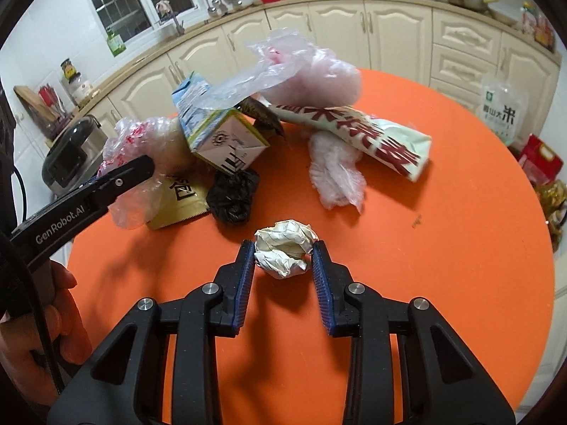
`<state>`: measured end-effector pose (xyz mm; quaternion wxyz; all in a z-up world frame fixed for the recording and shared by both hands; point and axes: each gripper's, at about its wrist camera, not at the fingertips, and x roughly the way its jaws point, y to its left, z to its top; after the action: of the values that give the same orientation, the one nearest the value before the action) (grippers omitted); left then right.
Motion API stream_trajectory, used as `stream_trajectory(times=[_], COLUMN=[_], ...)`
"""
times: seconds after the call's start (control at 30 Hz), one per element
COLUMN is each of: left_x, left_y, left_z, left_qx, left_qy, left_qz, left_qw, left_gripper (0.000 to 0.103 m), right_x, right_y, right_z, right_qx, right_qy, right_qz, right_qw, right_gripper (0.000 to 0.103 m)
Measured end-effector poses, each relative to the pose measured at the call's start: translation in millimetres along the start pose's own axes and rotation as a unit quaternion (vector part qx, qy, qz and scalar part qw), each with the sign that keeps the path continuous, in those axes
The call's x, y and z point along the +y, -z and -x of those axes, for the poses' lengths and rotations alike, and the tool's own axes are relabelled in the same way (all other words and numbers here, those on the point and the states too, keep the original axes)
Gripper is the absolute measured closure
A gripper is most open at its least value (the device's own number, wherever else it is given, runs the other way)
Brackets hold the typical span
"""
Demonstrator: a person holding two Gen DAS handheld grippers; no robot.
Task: Collect trash
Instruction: 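Grasp the crumpled paper with the right gripper while the left gripper grasps the red-printed plastic bag, then carry both items to the blue bin and open both grippers over it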
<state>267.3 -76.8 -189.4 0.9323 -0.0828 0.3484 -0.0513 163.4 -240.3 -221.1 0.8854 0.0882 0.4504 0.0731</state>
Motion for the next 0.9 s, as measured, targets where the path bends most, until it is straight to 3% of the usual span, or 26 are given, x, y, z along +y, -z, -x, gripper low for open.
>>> stream_trajectory(times=[0.43, 0.9], left_x=[16, -31], left_y=[59, 126], left_z=[91, 200], left_qx=[-0.041, -0.086], left_qy=[0.006, 0.026], left_qz=[0.008, -0.043], left_qw=[0.9991, 0.9950], left_gripper=[0.088, 0.088], right_x=[-2, 4], right_y=[18, 41], right_z=[50, 120], right_qx=[-0.037, -0.092], right_qy=[-0.009, -0.012], right_qz=[-0.013, -0.011], right_qw=[0.999, 0.996], right_gripper=[0.072, 0.072])
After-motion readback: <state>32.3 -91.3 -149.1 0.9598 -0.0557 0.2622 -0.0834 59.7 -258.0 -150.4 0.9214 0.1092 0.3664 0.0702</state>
